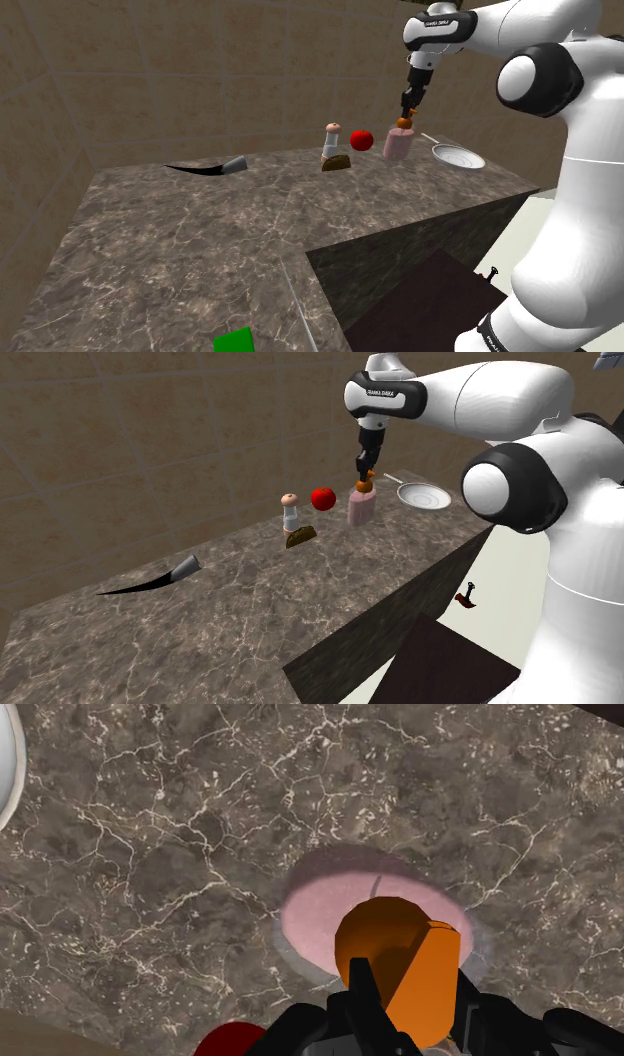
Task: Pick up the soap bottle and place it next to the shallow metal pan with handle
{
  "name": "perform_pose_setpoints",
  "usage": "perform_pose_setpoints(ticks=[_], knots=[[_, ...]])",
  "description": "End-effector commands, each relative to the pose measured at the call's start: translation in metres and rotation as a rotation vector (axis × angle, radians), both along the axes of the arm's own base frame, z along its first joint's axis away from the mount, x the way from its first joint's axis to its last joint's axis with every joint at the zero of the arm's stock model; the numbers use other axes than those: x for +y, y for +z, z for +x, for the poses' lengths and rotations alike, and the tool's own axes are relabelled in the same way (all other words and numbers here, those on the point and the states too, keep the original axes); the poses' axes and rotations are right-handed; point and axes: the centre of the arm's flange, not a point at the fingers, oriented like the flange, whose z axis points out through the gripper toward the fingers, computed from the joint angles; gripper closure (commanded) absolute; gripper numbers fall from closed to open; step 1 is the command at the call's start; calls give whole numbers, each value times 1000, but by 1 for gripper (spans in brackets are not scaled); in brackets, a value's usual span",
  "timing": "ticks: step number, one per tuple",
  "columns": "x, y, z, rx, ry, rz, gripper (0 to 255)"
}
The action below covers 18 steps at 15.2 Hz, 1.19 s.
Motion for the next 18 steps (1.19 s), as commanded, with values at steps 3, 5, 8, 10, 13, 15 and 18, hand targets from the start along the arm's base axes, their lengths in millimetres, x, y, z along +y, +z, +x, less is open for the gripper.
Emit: perform_pose_setpoints(ticks=[3,5,8,10,13,15,18], knots=[[-47,0,-27,-1,1,0,255],[-70,0,-40,-1,1,0,255],[-105,0,-59,-1,1,0,255],[-128,0,-71,-1,1,0,255],[-163,0,-90,-1,1,0,255],[-186,0,-102,-1,1,0,255],[-222,0,-122,-1,1,0,255]])
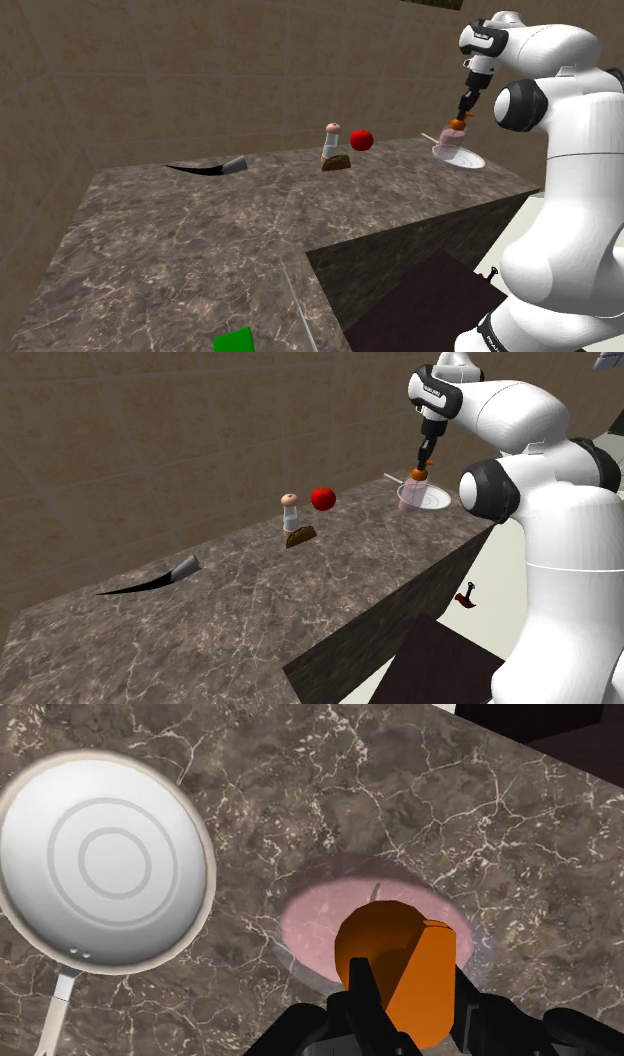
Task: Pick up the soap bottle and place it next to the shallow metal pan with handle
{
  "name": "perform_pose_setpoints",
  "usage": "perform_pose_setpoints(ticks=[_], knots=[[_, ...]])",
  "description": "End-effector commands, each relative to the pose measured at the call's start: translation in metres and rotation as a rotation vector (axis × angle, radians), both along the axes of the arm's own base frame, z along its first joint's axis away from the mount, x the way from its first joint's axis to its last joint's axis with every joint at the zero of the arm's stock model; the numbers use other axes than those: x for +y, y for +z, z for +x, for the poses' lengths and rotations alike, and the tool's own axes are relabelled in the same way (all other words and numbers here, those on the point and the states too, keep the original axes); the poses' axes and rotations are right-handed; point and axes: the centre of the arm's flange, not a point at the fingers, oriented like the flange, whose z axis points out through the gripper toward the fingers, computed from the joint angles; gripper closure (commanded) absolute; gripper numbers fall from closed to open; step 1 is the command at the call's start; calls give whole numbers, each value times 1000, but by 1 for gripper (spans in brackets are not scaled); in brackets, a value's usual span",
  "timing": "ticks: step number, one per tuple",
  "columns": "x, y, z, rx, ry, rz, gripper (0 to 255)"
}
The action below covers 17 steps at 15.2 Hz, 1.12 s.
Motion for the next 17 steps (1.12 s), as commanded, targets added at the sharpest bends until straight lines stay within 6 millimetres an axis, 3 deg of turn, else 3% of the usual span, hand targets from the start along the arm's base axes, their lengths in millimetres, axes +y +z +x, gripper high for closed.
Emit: perform_pose_setpoints(ticks=[1,17], knots=[[-14,-7,-6,0,2,0,255],[-14,-92,-6,0,2,0,255]])
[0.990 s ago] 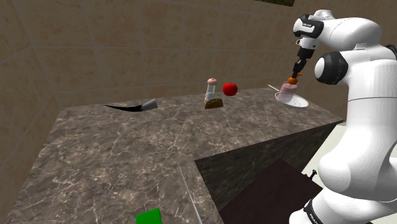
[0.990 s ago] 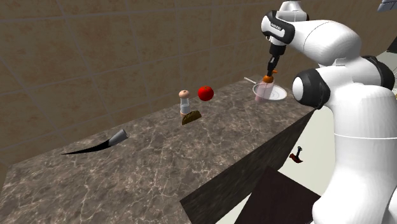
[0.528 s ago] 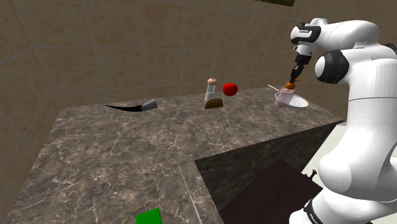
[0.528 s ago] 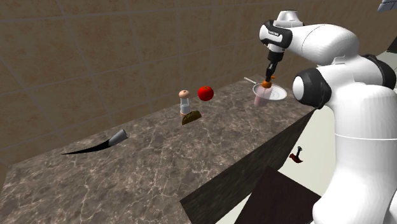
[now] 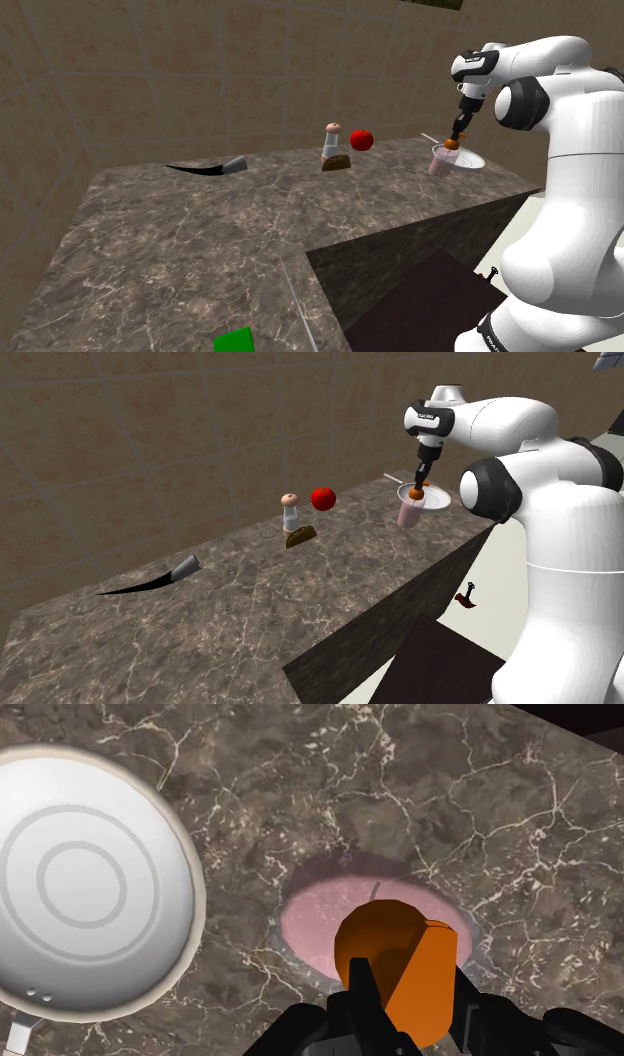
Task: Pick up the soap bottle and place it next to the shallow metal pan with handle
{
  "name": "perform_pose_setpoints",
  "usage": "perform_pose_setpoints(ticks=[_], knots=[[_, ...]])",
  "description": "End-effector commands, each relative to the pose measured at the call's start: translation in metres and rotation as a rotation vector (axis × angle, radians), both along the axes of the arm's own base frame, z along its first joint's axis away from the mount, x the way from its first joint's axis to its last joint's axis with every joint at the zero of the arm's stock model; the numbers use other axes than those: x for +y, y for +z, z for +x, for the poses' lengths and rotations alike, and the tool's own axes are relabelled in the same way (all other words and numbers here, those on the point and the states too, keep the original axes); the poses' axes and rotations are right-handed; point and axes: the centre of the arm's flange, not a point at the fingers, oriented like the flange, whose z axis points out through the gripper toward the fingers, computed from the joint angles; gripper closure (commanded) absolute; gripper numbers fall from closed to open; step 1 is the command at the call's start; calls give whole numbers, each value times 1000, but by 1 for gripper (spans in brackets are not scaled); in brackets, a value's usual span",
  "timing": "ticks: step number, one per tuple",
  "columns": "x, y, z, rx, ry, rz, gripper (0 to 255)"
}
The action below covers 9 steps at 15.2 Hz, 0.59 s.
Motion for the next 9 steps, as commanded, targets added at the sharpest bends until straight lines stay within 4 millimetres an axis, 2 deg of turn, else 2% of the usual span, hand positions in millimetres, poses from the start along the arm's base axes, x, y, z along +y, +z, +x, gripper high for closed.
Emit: perform_pose_setpoints(ticks=[1,2,9], knots=[[0,-11,0,-1,0,-1,255],[0,-17,0,-1,0,-1,255],[0,-17,0,-1,0,-1,255]])
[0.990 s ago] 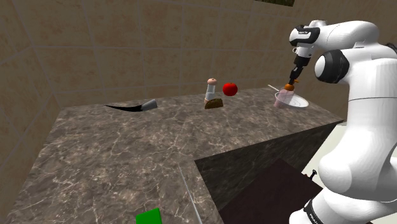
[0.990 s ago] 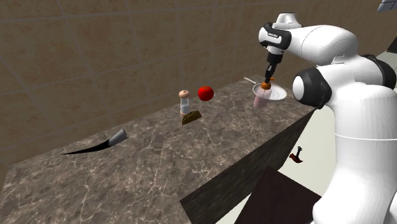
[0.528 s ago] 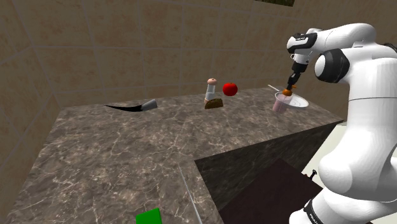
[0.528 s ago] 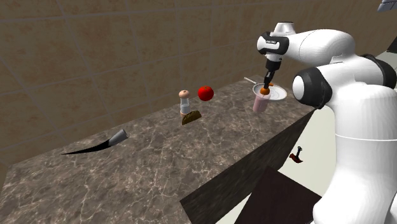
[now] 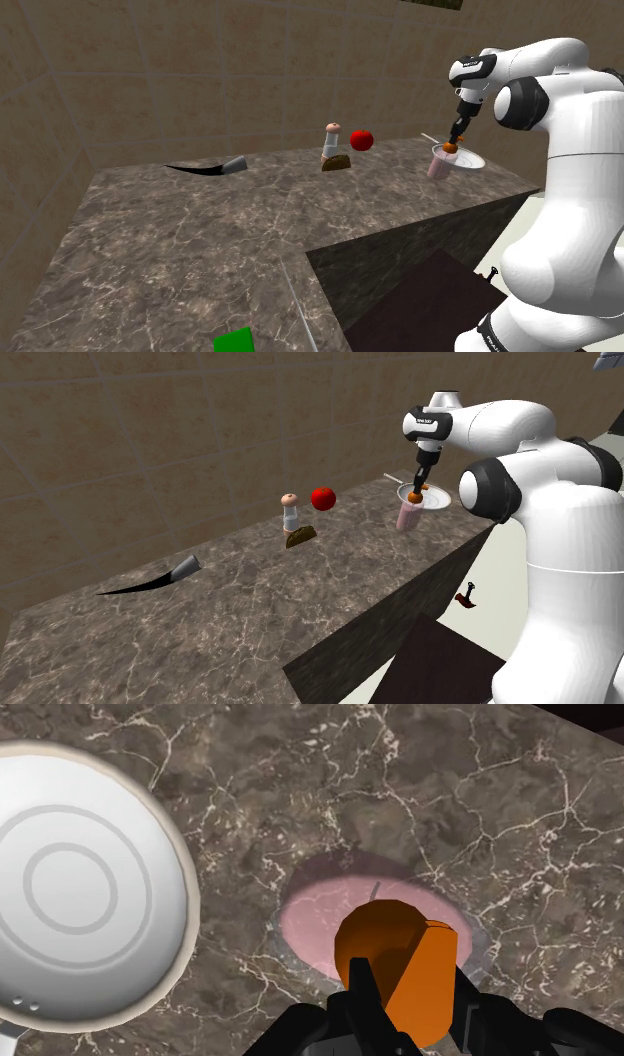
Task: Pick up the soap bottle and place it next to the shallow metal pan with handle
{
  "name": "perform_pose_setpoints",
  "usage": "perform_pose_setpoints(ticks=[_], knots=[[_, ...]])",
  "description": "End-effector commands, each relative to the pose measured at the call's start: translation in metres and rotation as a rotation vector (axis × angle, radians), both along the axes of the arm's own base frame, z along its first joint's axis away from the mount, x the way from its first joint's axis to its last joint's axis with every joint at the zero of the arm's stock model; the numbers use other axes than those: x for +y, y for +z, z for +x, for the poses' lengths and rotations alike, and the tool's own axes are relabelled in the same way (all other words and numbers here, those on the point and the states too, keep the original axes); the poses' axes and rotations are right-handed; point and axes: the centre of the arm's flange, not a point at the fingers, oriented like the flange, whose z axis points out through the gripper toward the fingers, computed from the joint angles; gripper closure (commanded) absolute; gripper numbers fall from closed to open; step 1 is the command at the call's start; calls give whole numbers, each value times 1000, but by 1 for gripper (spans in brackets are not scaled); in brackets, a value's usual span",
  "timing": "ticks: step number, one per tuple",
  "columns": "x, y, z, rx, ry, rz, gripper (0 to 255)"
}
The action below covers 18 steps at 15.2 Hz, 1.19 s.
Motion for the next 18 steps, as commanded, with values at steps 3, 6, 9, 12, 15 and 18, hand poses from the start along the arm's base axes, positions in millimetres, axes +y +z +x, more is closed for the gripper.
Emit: perform_pose_setpoints(ticks=[3,6,9,12,15,18], knots=[[0,0,0,0,0,0,0],[0,0,0,0,0,0,0],[0,27,0,0,0,0,0],[0,50,0,0,0,0,0],[0,50,0,0,0,0,0],[0,50,0,0,0,0,0]])
